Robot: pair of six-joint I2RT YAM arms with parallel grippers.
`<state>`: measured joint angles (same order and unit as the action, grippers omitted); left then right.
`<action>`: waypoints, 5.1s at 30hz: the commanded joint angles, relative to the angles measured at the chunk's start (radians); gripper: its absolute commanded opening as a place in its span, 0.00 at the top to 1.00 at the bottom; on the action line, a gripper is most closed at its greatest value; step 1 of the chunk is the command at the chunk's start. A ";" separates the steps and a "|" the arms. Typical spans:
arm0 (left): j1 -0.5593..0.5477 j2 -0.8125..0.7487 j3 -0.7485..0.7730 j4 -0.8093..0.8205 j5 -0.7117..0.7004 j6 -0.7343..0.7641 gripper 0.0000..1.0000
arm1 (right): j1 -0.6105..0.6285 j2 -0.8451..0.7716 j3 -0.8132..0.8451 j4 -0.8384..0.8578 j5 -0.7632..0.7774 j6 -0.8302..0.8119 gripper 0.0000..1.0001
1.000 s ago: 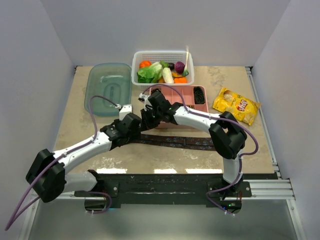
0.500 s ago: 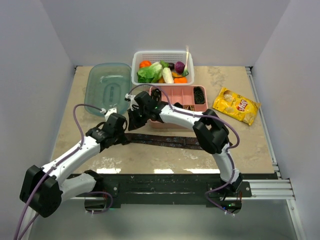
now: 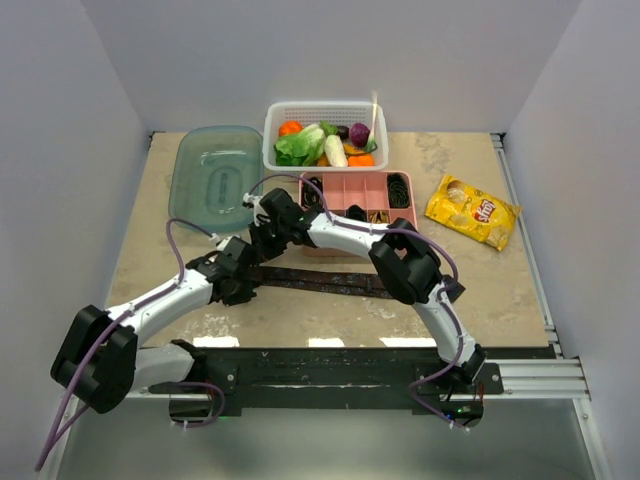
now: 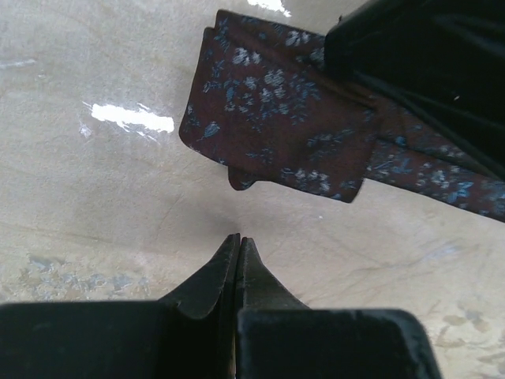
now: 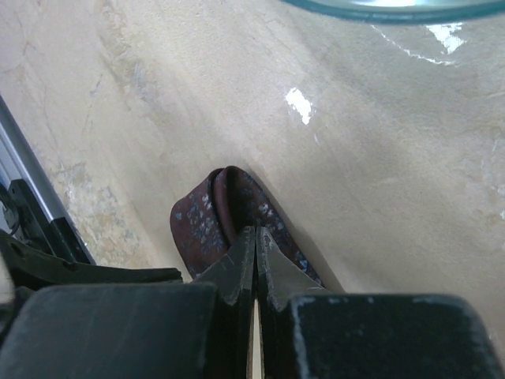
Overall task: Roll the ties
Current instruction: Roll the tie at the center of the board.
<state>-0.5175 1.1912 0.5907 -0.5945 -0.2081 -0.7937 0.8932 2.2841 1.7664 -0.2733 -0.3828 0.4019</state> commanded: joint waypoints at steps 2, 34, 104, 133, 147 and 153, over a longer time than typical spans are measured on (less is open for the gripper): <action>0.002 0.027 0.003 0.056 -0.045 -0.002 1.00 | 0.019 0.011 0.045 0.023 0.050 0.009 0.98; 0.001 0.074 0.024 0.160 -0.286 -0.032 1.00 | 0.064 0.061 -0.008 -0.020 0.051 -0.026 0.99; -0.013 -0.033 -0.149 0.435 -0.194 -0.041 1.00 | 0.042 -0.002 0.041 -0.181 0.214 -0.113 1.00; -0.013 -0.047 -0.187 0.446 -0.185 -0.064 1.00 | 0.044 -0.051 0.057 -0.185 0.208 -0.147 1.00; -0.013 -0.182 -0.060 0.124 -0.139 -0.105 0.68 | 0.039 -0.205 0.041 -0.173 0.289 -0.137 0.80; -0.010 -0.235 0.029 -0.048 -0.146 -0.130 0.45 | 0.039 -0.235 0.015 -0.168 0.272 -0.161 0.64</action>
<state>-0.5259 1.0138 0.5377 -0.5091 -0.3420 -0.8837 0.9302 2.0930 1.7950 -0.4549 -0.1108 0.2661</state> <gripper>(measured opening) 0.438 0.292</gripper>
